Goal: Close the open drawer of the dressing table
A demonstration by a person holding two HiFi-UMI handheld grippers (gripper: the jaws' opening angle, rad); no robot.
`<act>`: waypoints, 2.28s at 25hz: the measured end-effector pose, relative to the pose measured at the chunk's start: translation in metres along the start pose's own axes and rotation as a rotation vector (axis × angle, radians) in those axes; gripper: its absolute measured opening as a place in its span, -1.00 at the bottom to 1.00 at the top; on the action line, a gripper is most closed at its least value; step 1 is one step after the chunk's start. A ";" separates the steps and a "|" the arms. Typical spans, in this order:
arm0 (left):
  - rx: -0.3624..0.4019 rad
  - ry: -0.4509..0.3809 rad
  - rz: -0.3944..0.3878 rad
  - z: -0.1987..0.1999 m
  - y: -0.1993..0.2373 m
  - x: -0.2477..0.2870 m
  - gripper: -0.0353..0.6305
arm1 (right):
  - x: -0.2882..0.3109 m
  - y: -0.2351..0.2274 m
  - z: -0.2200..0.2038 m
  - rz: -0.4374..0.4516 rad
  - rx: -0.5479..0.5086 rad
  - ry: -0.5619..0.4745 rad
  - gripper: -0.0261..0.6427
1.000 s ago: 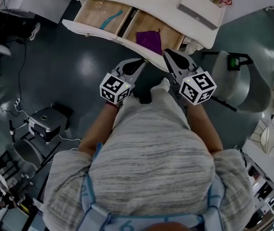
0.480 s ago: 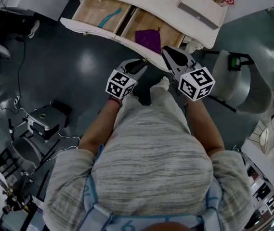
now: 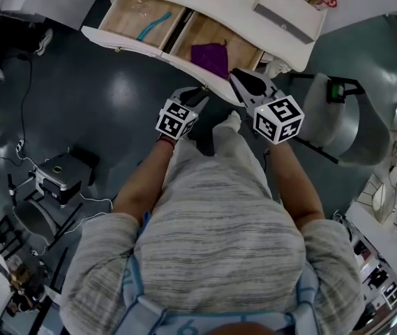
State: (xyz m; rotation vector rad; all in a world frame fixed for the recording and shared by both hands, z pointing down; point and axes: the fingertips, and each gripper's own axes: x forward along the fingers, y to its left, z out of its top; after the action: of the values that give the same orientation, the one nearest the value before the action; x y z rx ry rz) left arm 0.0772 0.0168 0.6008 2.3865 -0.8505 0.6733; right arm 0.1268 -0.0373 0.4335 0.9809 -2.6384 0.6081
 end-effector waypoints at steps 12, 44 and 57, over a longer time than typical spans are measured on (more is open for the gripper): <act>-0.003 0.095 0.046 -0.029 0.017 0.034 -0.51 | 0.007 -0.011 -0.007 0.003 -0.002 0.025 -0.89; -0.012 0.288 0.093 -0.069 0.043 0.084 -0.56 | 0.007 -0.042 -0.024 -0.028 0.061 0.058 -0.89; -0.009 0.279 0.072 -0.045 0.055 0.107 -0.59 | 0.010 -0.062 -0.020 -0.060 0.073 0.051 -0.89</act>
State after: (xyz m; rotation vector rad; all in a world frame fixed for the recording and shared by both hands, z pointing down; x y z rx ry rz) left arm 0.1003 -0.0380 0.7141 2.1943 -0.8183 1.0006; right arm 0.1632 -0.0759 0.4727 1.0470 -2.5492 0.7103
